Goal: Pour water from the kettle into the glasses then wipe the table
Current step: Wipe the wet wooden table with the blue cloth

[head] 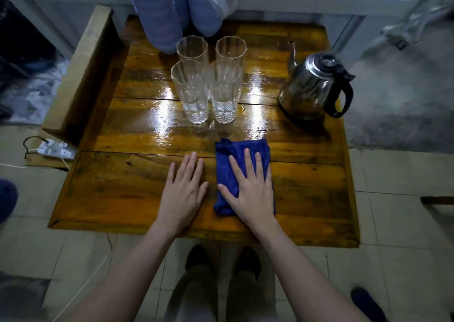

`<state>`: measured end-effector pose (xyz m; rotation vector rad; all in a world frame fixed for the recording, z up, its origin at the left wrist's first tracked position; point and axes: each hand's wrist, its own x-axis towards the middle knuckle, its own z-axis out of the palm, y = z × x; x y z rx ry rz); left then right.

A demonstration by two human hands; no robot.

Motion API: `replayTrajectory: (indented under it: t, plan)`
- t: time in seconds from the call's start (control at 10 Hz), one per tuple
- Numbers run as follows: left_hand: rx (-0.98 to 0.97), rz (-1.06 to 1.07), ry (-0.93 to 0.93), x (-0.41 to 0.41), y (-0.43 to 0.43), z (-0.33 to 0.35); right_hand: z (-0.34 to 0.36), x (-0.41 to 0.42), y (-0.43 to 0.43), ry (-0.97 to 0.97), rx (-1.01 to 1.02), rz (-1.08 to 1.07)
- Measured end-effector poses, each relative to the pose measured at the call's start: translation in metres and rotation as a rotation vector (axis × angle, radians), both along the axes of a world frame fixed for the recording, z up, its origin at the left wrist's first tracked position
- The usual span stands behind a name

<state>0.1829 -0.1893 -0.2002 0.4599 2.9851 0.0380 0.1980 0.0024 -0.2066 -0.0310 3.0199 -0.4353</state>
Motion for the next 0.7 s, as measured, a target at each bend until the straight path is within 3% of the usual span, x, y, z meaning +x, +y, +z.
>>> replayTrajectory:
  t: [0.4,0.7]
  plan:
    - [-0.018,0.072,-0.011,0.004,0.014,-0.004,-0.002,0.024,0.112,-0.01,0.054,-0.134]
    - [-0.015,0.081,-0.127,-0.006,0.016,0.018,0.013,0.016,0.119,-0.03,0.198,-0.064]
